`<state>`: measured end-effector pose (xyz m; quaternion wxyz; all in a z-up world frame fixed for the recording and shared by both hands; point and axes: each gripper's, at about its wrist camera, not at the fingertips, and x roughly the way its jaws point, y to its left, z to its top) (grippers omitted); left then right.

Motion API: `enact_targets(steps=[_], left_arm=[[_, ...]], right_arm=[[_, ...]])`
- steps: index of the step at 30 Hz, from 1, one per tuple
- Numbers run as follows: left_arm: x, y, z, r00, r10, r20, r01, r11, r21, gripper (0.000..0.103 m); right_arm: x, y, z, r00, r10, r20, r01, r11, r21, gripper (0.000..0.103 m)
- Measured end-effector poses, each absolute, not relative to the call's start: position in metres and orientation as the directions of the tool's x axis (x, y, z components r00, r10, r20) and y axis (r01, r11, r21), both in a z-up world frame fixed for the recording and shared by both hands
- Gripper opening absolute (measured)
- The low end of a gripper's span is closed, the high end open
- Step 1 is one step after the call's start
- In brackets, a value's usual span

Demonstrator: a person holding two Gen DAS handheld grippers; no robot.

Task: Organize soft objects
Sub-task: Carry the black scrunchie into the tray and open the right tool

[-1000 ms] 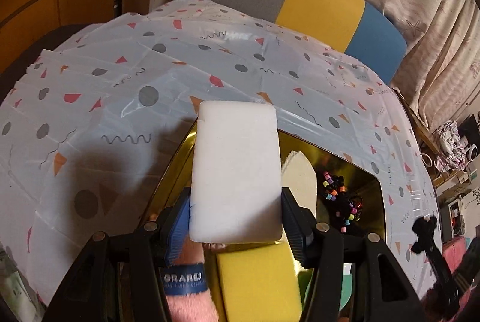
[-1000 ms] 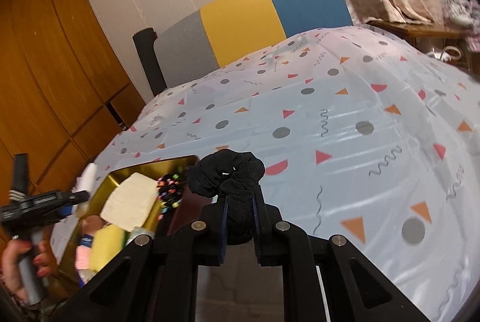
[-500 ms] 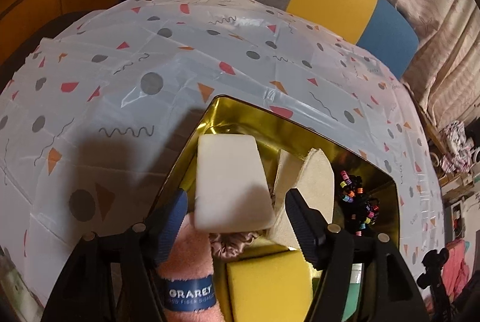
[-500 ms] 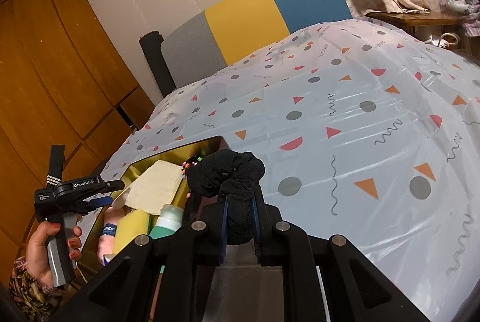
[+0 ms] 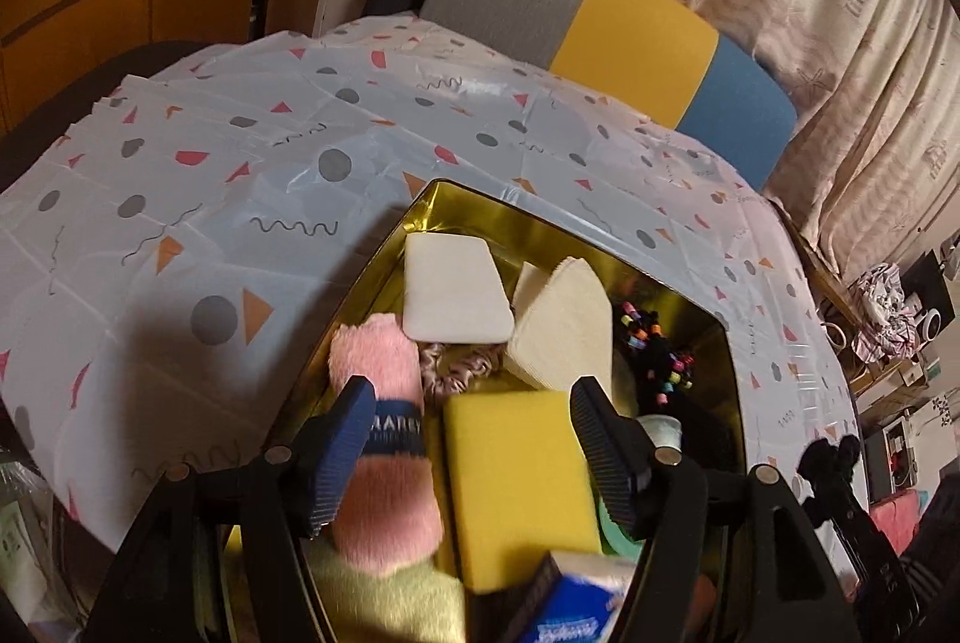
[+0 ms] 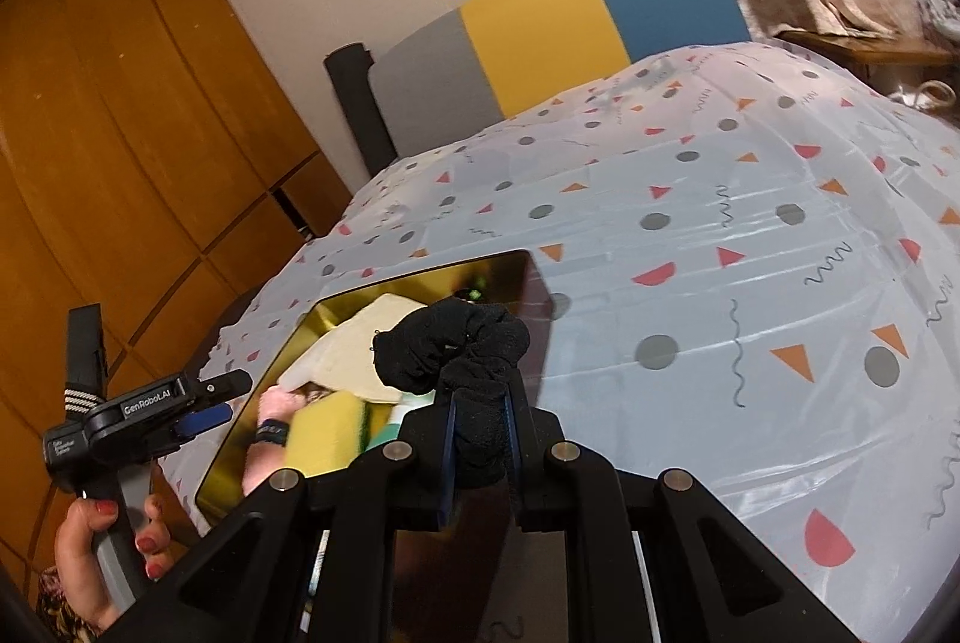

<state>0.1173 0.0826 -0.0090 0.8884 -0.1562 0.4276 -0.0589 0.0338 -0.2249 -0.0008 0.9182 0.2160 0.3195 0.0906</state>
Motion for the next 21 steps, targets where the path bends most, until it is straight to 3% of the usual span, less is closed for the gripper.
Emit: enact_targets(steps=[21], left_arm=[[0.062, 0.072, 0.001, 0.622, -0.26, -0.739, 0.041, 0.953, -0.301, 0.069]], right_arm=[[0.044, -0.138, 0.011, 0.719, 0.306, -0.624, -0.133, 0.942, 0.309, 0.014]])
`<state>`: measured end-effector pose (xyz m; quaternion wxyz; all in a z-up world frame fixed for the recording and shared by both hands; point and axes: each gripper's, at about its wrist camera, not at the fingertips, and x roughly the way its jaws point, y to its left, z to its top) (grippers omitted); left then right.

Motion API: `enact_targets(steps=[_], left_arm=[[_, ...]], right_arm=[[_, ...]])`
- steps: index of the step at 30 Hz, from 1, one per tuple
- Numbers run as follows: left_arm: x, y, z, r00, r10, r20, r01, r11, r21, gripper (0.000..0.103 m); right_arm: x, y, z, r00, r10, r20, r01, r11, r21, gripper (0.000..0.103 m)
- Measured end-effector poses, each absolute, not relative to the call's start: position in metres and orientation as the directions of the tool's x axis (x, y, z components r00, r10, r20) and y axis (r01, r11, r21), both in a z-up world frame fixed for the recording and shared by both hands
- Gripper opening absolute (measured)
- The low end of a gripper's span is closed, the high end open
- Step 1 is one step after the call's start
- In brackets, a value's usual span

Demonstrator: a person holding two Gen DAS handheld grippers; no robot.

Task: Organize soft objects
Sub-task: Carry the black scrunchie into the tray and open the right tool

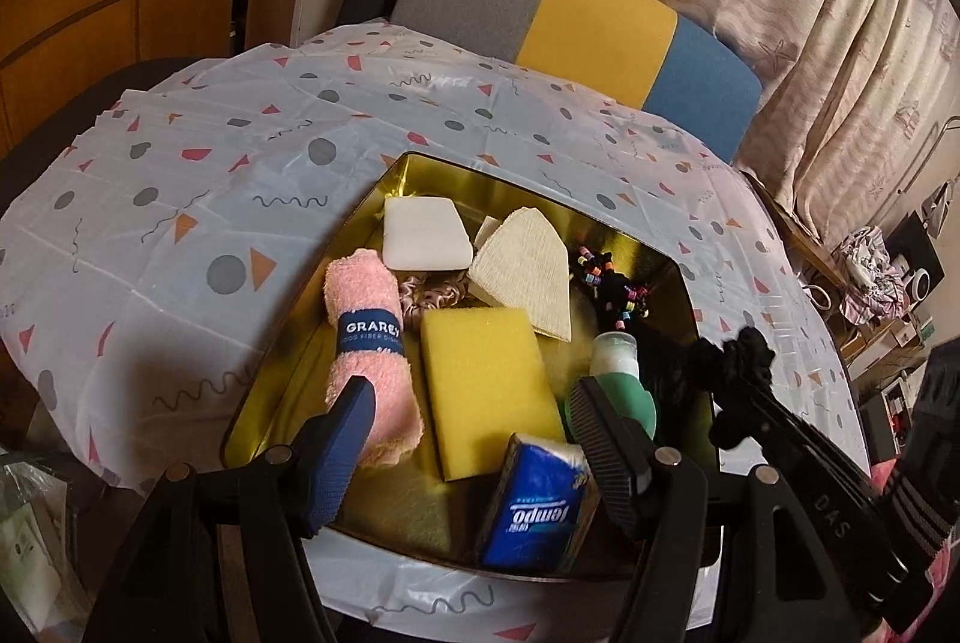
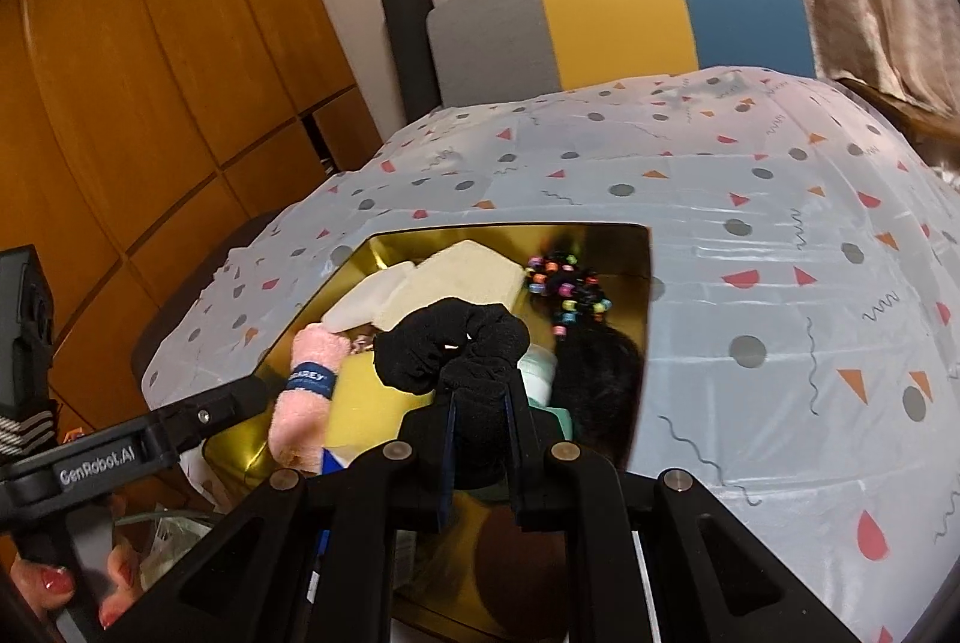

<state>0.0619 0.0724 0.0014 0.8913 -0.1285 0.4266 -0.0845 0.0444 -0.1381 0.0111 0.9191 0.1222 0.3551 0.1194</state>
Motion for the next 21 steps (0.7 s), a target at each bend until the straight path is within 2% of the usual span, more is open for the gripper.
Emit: enact_targets(steps=[11, 21], left_arm=[[0.045, 0.085, 0.008, 0.633, -0.264, -0.728, 0.036, 0.949, -0.313, 0.069], [0.04, 0.089, 0.009, 0.622, -0.249, -0.742, 0.014, 0.951, -0.307, 0.069]], right_arm=[[0.058, -0.115, 0.011, 0.7, 0.333, -0.632, -0.173, 0.937, 0.303, 0.014], [0.081, -0.107, 0.002, 0.678, 0.281, -0.679, -0.127, 0.955, 0.268, 0.014]])
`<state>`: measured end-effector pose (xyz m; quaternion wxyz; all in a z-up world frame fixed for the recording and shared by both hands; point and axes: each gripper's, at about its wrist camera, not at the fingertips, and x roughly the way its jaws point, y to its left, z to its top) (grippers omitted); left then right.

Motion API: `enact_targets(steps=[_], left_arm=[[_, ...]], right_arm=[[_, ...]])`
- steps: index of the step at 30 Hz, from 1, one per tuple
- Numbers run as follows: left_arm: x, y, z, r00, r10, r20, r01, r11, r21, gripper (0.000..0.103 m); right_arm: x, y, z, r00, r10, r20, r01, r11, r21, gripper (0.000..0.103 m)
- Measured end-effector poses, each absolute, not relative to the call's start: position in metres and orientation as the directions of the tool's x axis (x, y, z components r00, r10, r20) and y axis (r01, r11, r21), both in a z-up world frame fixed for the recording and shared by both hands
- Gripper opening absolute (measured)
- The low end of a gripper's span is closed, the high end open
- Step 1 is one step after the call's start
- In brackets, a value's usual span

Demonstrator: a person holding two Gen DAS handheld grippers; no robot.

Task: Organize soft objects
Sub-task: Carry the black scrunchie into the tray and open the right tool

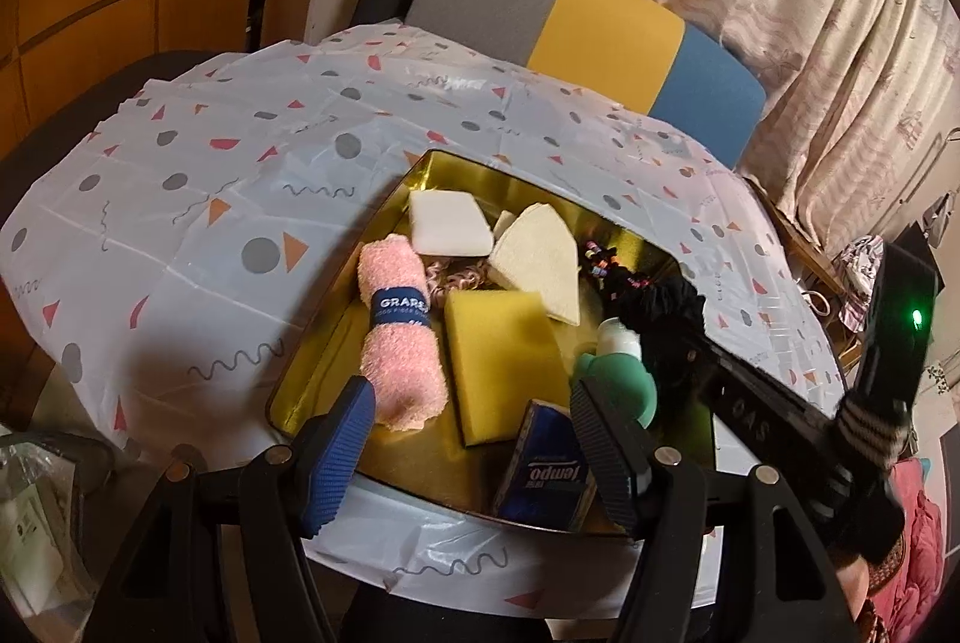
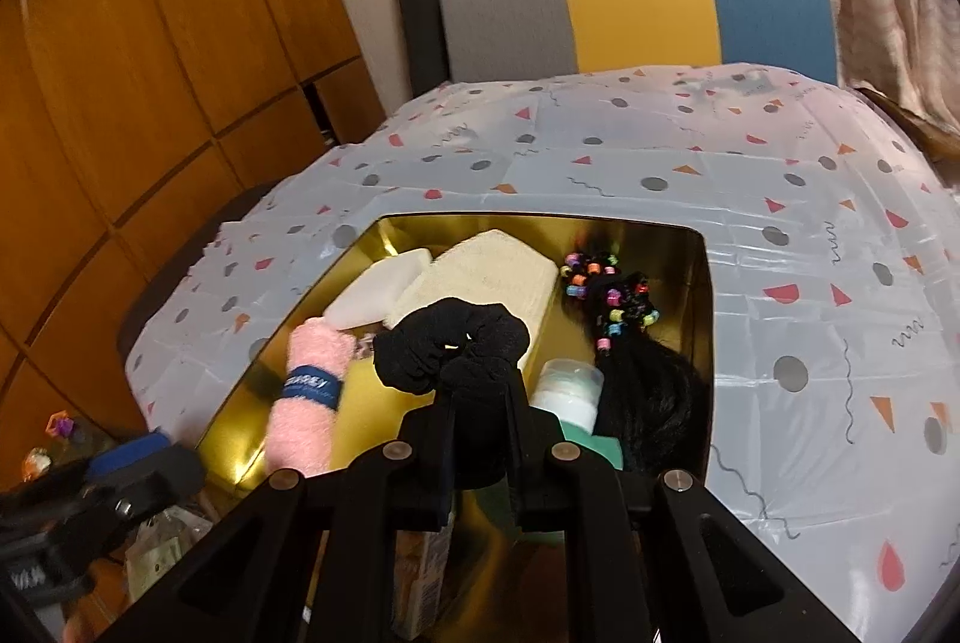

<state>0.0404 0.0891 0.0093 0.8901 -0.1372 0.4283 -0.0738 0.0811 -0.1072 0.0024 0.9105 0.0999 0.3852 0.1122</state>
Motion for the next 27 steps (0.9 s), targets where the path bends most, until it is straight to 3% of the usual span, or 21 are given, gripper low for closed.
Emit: enact_targets(steps=[9, 15, 20, 27], left_arm=[[0.038, 0.092, 0.01, 0.631, -0.209, -0.747, -0.008, 0.961, -0.275, 0.069], [0.038, 0.092, 0.011, 0.643, -0.177, -0.746, -0.018, 0.969, -0.245, 0.069], [0.039, 0.089, 0.009, 0.64, -0.146, -0.754, -0.025, 0.977, -0.211, 0.069], [0.038, 0.084, 0.008, 0.637, -0.144, -0.758, -0.016, 0.98, -0.2, 0.069]], right_arm=[[0.113, -0.101, -0.017, 0.608, 0.288, -0.74, -0.052, 0.944, 0.326, 0.014], [0.126, -0.094, -0.029, 0.602, 0.232, -0.764, -0.009, 0.959, 0.284, 0.019], [0.115, -0.109, -0.024, 0.637, 0.221, -0.738, 0.011, 0.955, 0.295, 0.039], [0.099, -0.117, -0.014, 0.669, 0.215, -0.711, 0.013, 0.954, 0.3, 0.043]])
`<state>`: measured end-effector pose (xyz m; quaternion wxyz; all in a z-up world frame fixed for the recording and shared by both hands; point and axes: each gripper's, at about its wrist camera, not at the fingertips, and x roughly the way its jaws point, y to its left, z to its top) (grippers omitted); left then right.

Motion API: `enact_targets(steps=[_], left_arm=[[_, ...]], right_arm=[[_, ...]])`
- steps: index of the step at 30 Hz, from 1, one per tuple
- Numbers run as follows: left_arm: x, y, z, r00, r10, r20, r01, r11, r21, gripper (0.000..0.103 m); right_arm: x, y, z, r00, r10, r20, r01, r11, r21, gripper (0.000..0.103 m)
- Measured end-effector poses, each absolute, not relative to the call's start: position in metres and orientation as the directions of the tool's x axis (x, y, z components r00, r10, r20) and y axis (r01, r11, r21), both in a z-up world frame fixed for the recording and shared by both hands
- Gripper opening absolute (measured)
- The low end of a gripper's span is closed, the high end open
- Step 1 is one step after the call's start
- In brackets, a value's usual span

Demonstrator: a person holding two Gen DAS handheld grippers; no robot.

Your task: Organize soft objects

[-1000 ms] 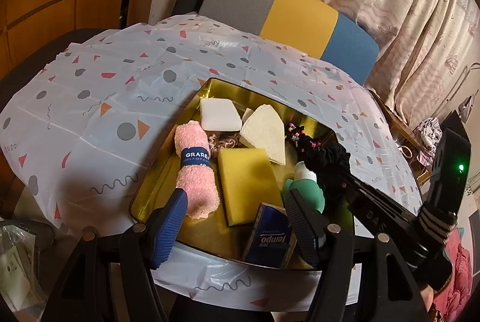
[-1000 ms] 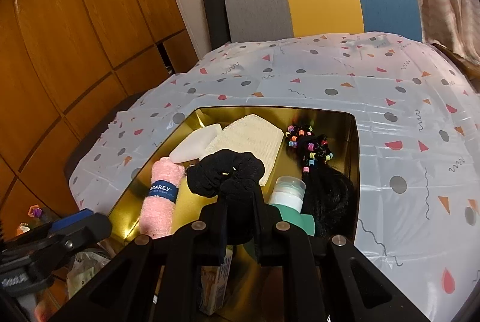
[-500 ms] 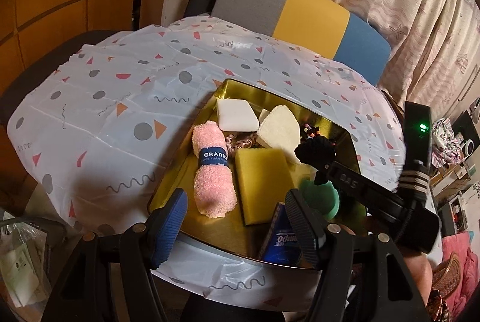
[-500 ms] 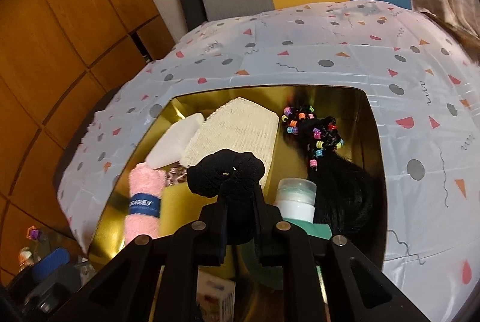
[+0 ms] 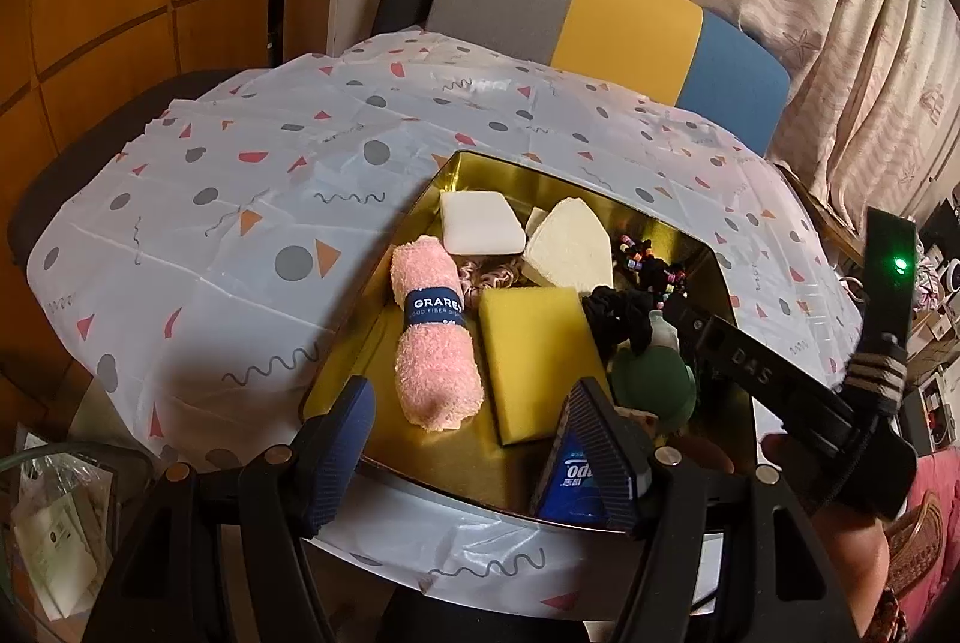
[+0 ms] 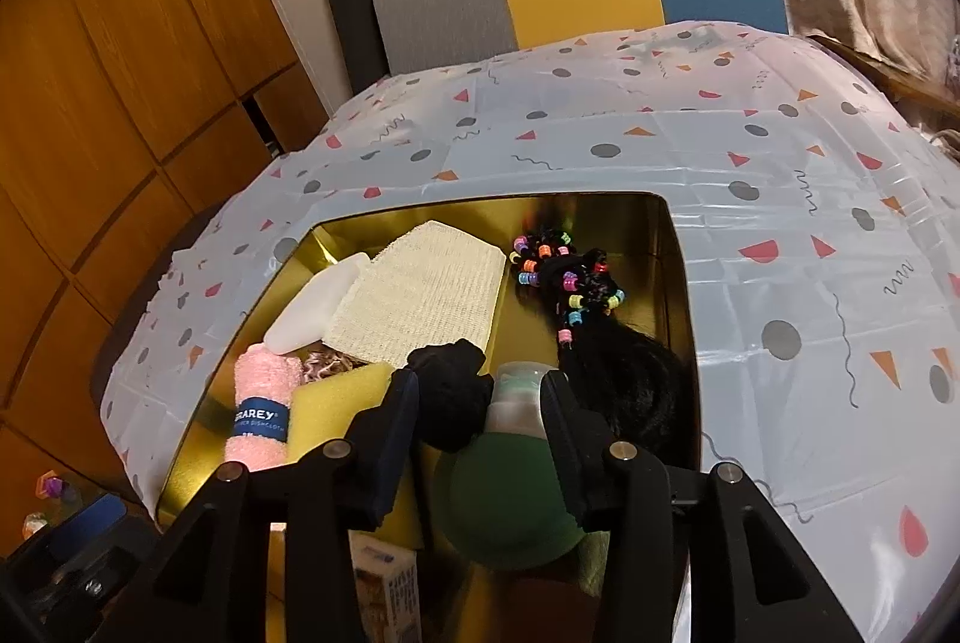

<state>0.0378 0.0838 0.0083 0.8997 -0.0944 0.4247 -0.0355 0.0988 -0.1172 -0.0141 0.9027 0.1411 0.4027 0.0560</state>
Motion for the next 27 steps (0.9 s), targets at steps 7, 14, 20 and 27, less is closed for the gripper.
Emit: enact_targets(steps=[7, 14, 20, 27], left_arm=[[0.039, 0.078, 0.008, 0.633, -0.087, -0.769, -0.037, 0.989, -0.142, 0.069], [0.038, 0.071, 0.007, 0.639, -0.012, -0.769, -0.043, 0.998, -0.052, 0.069], [0.035, 0.066, 0.006, 0.639, 0.008, -0.769, -0.039, 0.999, -0.023, 0.069], [0.029, 0.06, 0.009, 0.656, 0.024, -0.754, -0.033, 0.999, 0.004, 0.069]], right_arm=[[0.076, -0.112, -0.001, 0.699, 0.184, -0.692, -0.023, 0.972, 0.235, 0.054], [0.06, -0.109, 0.008, 0.719, 0.134, -0.683, -0.036, 0.987, 0.155, 0.064], [0.044, -0.113, 0.015, 0.728, 0.114, -0.676, -0.03, 0.99, 0.136, 0.081], [0.027, -0.118, 0.02, 0.736, 0.093, -0.671, -0.021, 0.993, 0.115, 0.095]])
